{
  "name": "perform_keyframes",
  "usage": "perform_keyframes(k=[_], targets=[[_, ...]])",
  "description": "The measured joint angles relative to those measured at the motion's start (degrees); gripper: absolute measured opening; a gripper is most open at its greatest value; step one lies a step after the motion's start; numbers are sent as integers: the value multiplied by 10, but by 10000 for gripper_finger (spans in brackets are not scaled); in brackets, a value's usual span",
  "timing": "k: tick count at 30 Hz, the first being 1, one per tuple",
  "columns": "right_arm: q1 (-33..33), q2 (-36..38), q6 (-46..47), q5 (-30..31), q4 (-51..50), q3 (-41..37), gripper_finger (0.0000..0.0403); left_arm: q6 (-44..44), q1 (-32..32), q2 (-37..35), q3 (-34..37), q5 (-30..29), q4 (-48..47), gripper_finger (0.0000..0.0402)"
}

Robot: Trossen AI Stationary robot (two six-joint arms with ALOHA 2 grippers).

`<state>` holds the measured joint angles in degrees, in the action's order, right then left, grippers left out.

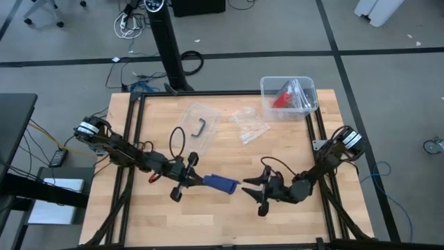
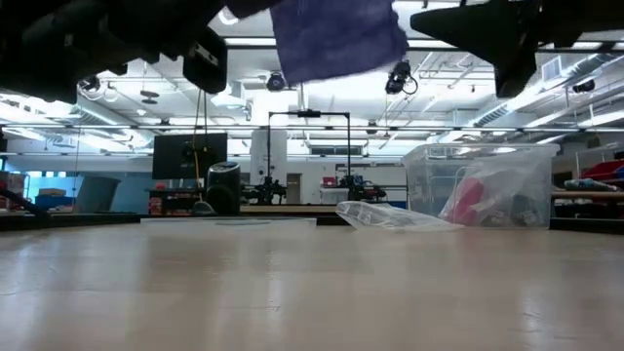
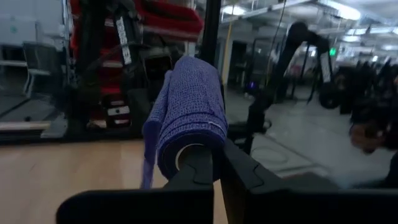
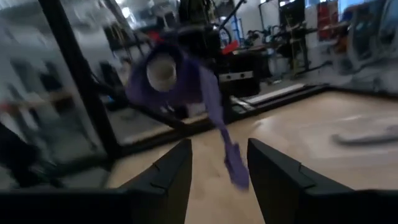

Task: Roll bandage
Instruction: Roll the blue bandage

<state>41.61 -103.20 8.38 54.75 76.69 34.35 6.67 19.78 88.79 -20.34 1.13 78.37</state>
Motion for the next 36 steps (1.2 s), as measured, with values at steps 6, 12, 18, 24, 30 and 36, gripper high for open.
perform_keyframes(k=[6,12,18,24,30,36], targets=[[-14,30,-13,-6,-174,61,155,17,-1,0,0,0,26,9],[-32,48,-35,5,-312,111,155,32,-1,0,0,15,37,9],[-37,59,-92,21,-319,130,155,41,-1,0,0,27,45,9],[-58,59,-124,16,-358,133,93,48,-1,0,0,40,49,9],[-80,76,-254,50,-358,133,8,74,-1,0,0,63,48,9],[-103,135,-376,72,-357,133,2,112,2,0,0,89,30,9]])
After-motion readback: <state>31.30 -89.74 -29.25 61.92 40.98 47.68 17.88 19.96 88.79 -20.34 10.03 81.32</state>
